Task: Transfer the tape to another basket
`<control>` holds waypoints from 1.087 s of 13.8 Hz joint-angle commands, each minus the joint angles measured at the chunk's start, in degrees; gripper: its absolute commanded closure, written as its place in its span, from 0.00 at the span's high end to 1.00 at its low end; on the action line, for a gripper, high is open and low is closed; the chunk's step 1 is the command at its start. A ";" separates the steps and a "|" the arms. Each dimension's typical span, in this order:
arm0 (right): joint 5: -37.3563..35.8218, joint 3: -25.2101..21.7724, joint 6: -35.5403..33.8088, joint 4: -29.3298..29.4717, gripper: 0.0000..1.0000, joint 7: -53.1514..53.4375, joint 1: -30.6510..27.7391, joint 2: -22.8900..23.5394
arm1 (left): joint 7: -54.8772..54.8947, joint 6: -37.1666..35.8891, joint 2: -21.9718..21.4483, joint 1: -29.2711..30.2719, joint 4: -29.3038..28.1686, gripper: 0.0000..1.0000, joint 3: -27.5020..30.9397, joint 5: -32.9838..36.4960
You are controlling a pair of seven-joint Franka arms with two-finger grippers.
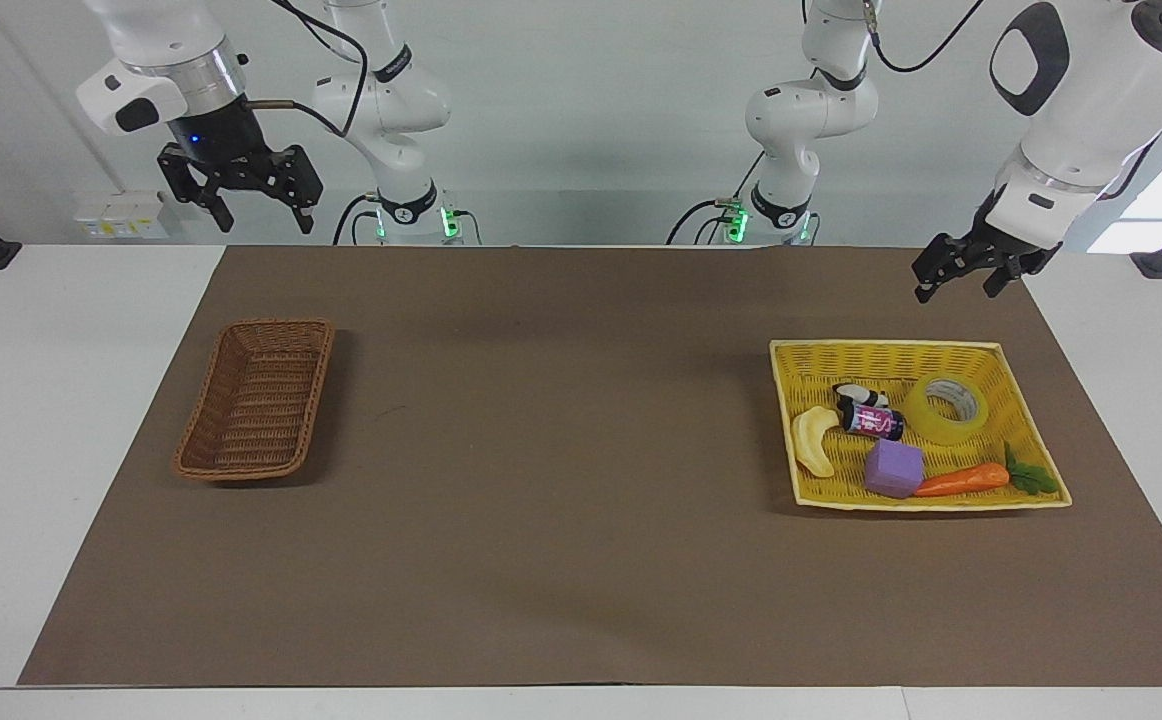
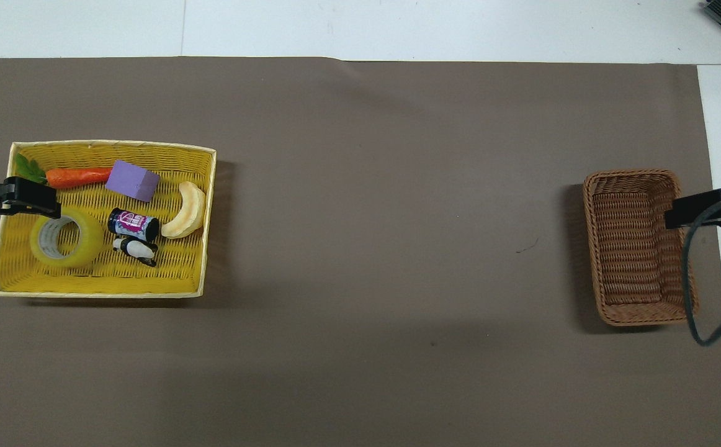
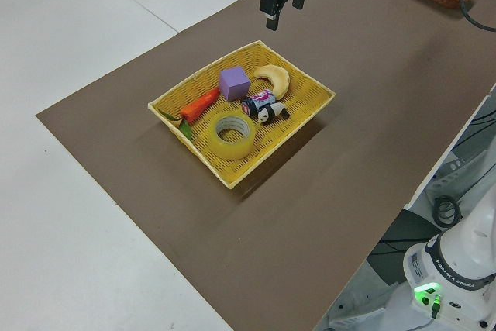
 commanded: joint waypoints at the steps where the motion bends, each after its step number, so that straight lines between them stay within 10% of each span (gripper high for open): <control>1: 1.27 0.10 0.74 -0.87 1.00 0.57 -0.65 -0.76 | 1.37 4.29 -1.01 2.38 -4.14 1.00 -0.36 -0.85; 15: 1.27 0.10 0.74 -0.87 1.00 0.57 -0.65 -0.76 | 2.69 28.80 3.37 13.98 -22.33 1.00 -0.27 -0.76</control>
